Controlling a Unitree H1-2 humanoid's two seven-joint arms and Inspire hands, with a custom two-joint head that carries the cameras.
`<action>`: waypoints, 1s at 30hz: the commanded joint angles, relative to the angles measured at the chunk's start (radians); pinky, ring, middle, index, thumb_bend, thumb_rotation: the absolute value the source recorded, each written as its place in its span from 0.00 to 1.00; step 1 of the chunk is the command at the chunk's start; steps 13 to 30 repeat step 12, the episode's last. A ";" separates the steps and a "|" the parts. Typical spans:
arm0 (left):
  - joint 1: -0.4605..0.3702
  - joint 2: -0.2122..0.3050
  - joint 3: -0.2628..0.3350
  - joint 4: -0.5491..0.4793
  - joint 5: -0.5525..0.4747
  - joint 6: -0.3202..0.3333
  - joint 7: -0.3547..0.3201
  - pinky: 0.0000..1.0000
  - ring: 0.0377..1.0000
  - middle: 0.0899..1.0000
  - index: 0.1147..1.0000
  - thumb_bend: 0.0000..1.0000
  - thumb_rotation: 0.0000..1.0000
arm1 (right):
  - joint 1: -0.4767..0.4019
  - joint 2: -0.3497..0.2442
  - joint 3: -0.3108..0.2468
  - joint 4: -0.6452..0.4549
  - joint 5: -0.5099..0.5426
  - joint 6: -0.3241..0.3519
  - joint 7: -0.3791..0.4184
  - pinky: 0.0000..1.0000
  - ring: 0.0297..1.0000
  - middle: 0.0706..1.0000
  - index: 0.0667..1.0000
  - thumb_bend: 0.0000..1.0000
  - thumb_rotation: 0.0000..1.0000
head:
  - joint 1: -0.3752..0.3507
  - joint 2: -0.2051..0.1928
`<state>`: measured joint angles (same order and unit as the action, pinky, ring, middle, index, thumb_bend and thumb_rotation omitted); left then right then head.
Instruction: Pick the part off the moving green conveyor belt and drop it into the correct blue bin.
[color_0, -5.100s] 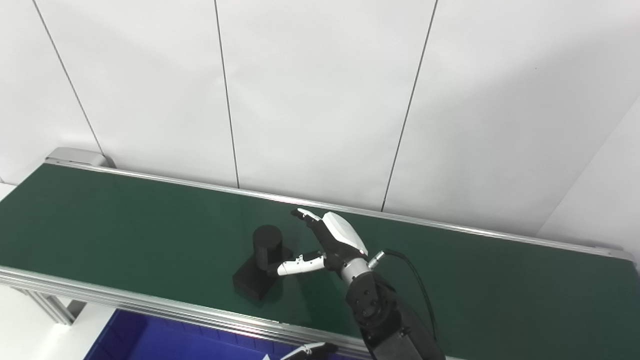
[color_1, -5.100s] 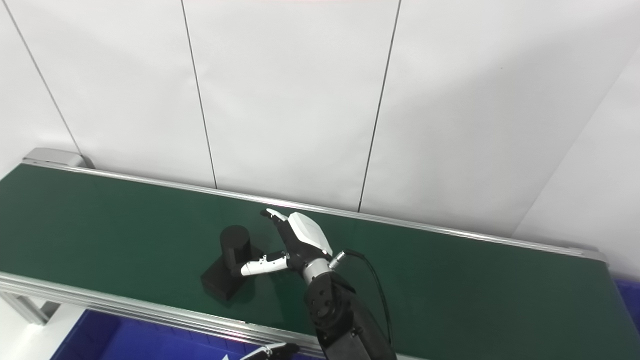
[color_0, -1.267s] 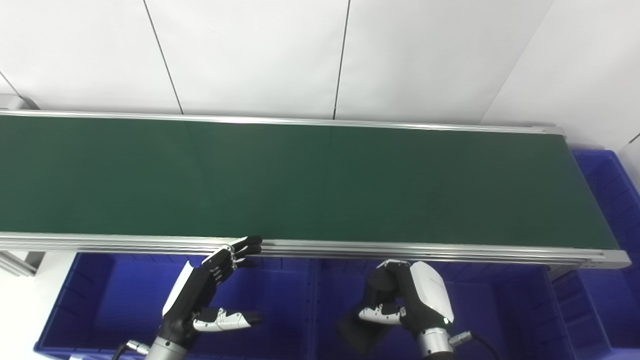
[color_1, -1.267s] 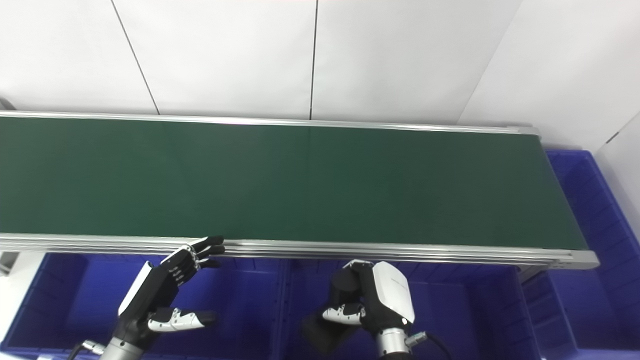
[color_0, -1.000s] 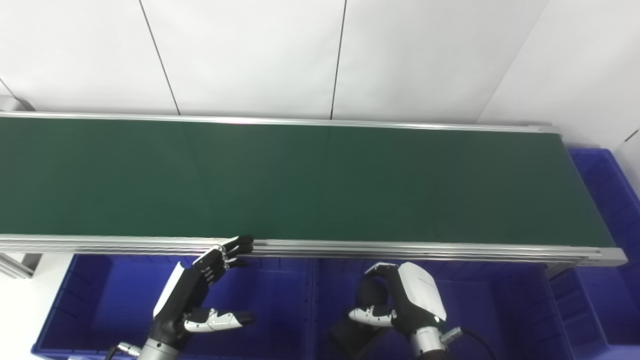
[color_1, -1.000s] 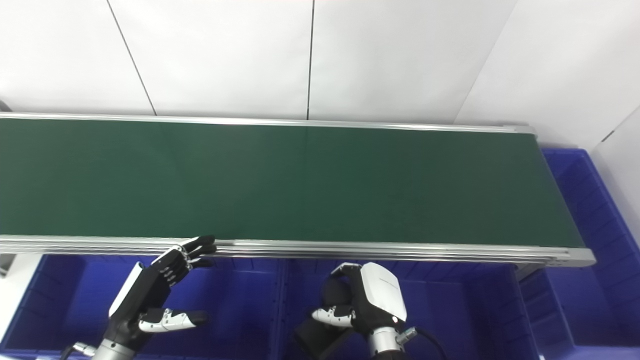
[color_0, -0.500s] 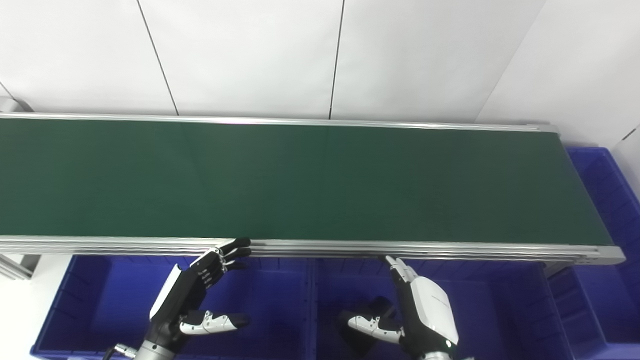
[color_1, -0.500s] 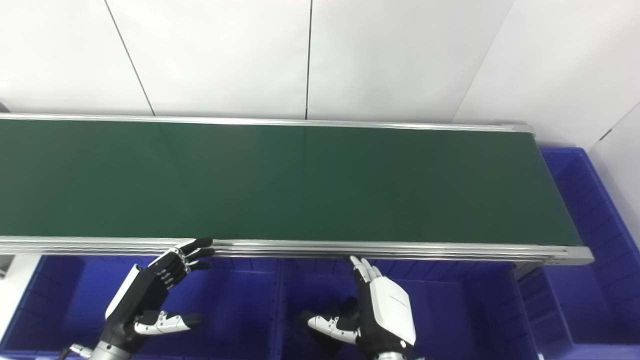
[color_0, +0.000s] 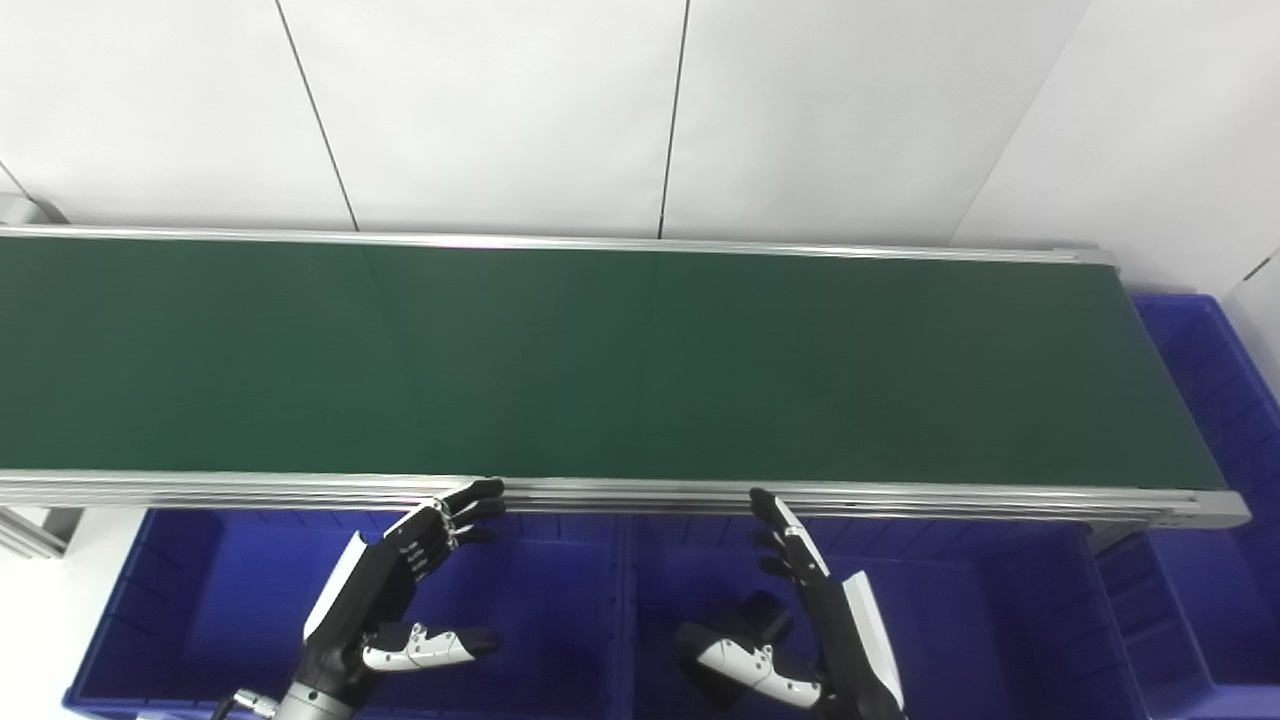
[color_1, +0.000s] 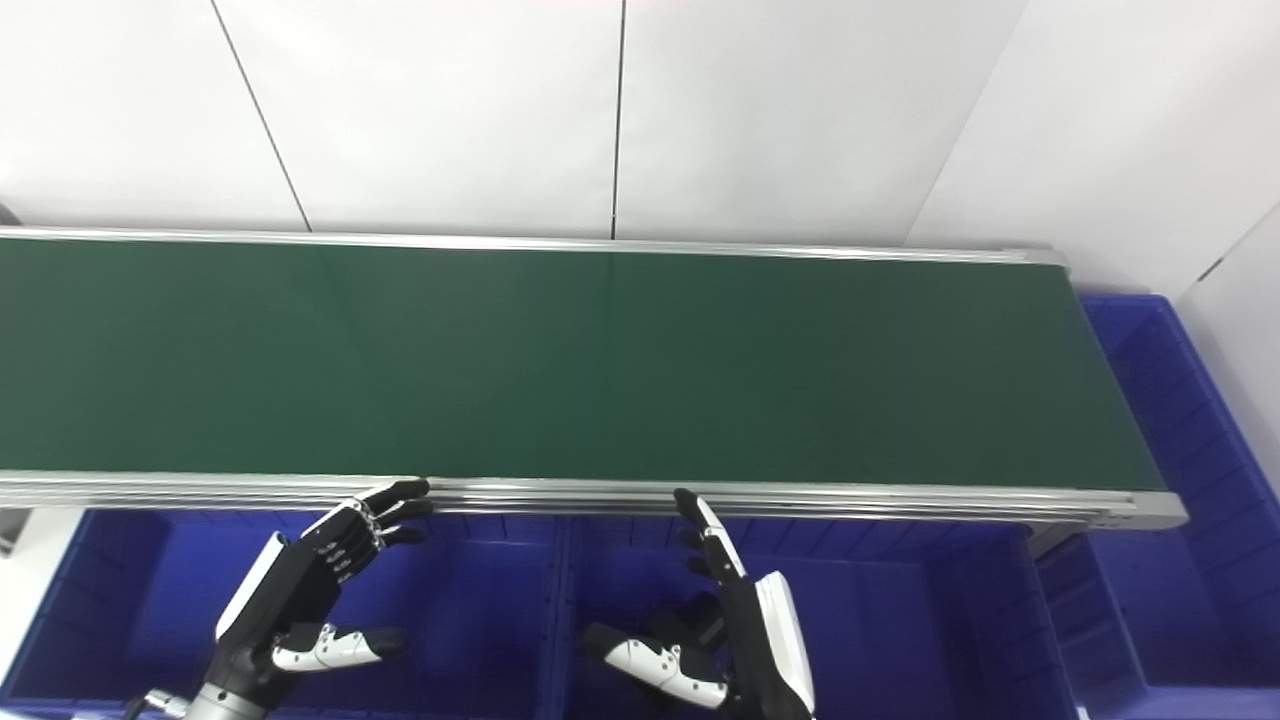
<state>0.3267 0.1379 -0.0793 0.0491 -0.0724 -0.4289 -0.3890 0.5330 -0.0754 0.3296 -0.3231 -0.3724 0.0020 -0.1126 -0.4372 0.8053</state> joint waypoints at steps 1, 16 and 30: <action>-0.009 0.000 -0.001 -0.021 0.011 -0.041 0.006 0.76 0.83 0.86 0.79 0.88 0.39 | -0.007 0.000 0.001 -0.023 0.037 -0.061 0.026 0.85 0.88 0.91 0.94 0.91 0.47 | 0.001 0.001; -0.008 -0.013 0.006 -0.009 0.011 -0.041 0.014 0.78 0.83 0.86 0.80 0.86 0.37 | -0.032 0.007 -0.007 0.018 0.058 -0.081 0.037 0.83 0.87 0.90 0.94 0.91 0.48 | -0.007 -0.012; -0.008 -0.013 0.006 -0.009 0.011 -0.041 0.014 0.78 0.83 0.86 0.80 0.86 0.37 | -0.032 0.007 -0.007 0.018 0.058 -0.081 0.037 0.83 0.87 0.90 0.94 0.91 0.48 | -0.007 -0.012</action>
